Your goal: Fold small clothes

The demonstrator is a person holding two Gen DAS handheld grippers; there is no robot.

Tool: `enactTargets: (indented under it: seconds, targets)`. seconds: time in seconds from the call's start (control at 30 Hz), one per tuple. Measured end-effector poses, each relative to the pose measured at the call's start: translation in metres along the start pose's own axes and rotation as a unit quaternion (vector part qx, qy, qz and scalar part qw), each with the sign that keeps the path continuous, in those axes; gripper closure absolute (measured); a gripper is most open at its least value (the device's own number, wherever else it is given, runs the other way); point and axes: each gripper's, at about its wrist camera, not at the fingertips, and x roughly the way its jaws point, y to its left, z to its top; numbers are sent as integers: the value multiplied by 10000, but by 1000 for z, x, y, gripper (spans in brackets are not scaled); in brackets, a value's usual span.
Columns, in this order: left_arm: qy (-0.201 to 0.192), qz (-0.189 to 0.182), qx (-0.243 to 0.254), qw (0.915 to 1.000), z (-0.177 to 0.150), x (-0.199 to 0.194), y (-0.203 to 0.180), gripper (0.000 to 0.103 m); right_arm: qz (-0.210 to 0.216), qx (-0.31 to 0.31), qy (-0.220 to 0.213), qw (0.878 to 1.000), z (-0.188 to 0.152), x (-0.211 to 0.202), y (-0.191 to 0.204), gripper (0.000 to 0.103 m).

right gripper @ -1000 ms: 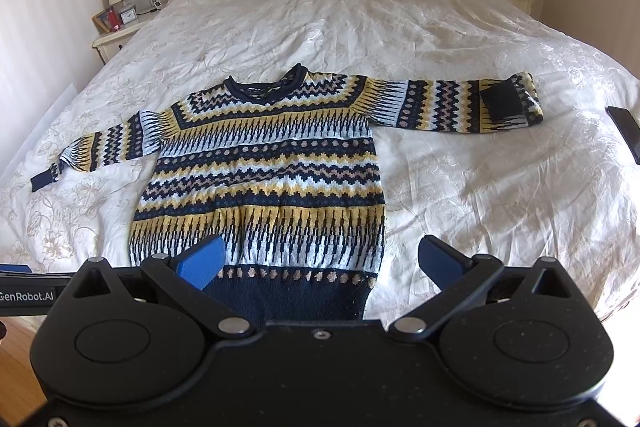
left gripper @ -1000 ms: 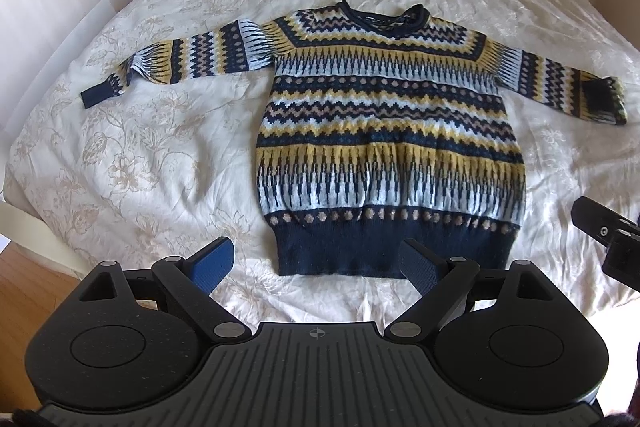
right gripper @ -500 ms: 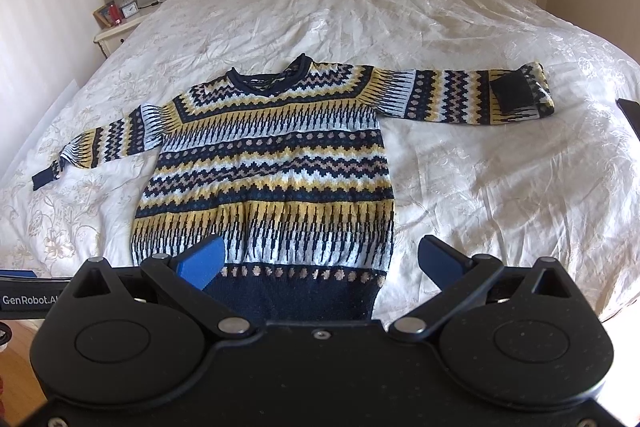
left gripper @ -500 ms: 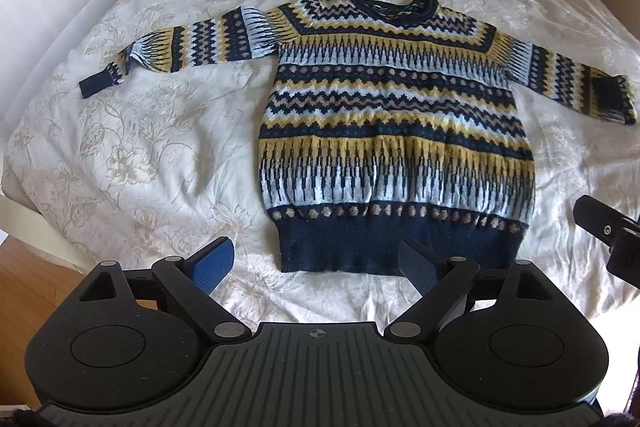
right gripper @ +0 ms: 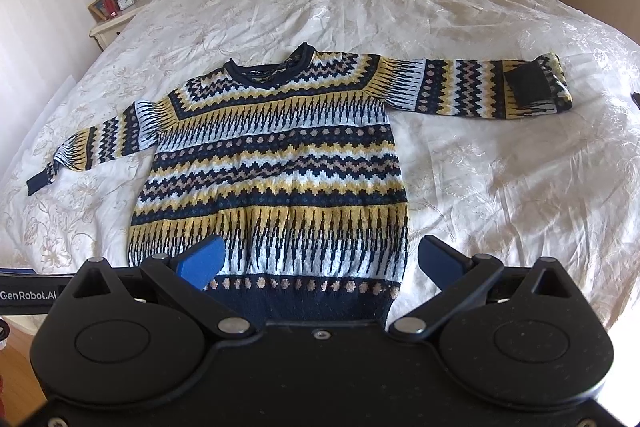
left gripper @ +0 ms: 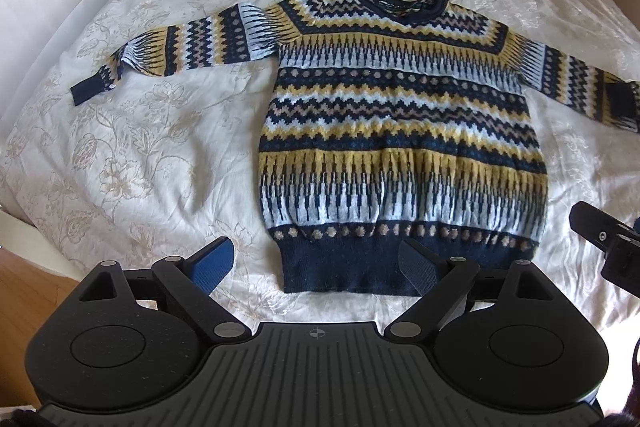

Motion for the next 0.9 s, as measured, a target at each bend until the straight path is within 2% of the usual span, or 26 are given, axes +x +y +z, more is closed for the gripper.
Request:
enactTargets:
  seconds: [0.57, 0.73, 0.9]
  targets:
    - [175, -60, 139, 9997, 76, 42, 0, 14, -73, 75, 159, 9998, 59, 56, 9, 1]
    - [-355, -333, 142, 9987, 100, 40, 4, 14, -136, 161, 33, 9998, 76, 68, 11, 1]
    - [-1107, -505, 308, 9921, 125, 35, 4, 14, -404, 257, -240, 9986, 85, 74, 9, 1]
